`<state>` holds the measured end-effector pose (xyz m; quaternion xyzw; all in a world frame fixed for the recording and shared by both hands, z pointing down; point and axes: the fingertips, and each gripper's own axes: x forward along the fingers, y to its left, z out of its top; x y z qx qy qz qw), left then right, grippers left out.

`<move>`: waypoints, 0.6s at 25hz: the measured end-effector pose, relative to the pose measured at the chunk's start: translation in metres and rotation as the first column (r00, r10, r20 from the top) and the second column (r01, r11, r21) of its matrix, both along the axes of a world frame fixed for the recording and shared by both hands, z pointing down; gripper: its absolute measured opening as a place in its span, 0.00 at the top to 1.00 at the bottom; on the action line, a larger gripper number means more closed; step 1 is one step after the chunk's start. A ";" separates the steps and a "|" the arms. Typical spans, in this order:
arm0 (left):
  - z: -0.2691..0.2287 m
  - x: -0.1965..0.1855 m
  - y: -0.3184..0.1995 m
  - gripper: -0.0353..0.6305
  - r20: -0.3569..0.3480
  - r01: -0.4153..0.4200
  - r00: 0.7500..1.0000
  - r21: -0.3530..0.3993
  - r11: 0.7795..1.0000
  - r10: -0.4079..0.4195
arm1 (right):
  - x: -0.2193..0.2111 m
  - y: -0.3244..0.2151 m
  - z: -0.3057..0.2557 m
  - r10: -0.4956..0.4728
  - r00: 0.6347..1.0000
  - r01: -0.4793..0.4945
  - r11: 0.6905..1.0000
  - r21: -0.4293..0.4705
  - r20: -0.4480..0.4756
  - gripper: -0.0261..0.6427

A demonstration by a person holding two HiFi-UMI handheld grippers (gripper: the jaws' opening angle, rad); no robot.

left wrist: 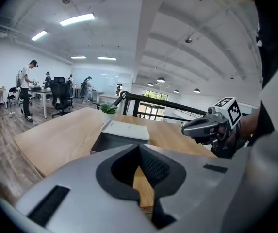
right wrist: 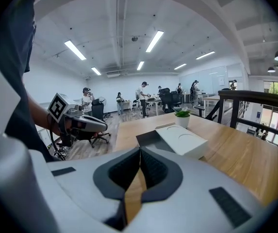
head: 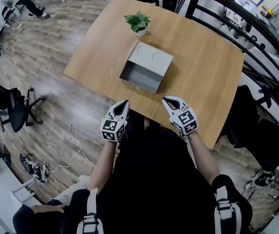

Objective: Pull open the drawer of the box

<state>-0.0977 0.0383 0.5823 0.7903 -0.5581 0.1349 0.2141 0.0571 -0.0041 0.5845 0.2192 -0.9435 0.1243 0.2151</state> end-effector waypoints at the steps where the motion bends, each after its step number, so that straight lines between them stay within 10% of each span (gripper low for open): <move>1: 0.000 0.000 0.002 0.91 0.002 0.002 1.000 -0.002 1.000 -0.002 | -0.002 0.000 0.000 -0.008 1.000 0.008 1.000 -0.002 0.003 0.92; 15: 0.003 -0.012 0.011 0.91 0.022 0.031 0.999 -0.032 0.999 -0.030 | -0.016 0.002 0.004 -0.057 0.998 0.057 0.998 -0.006 0.012 0.92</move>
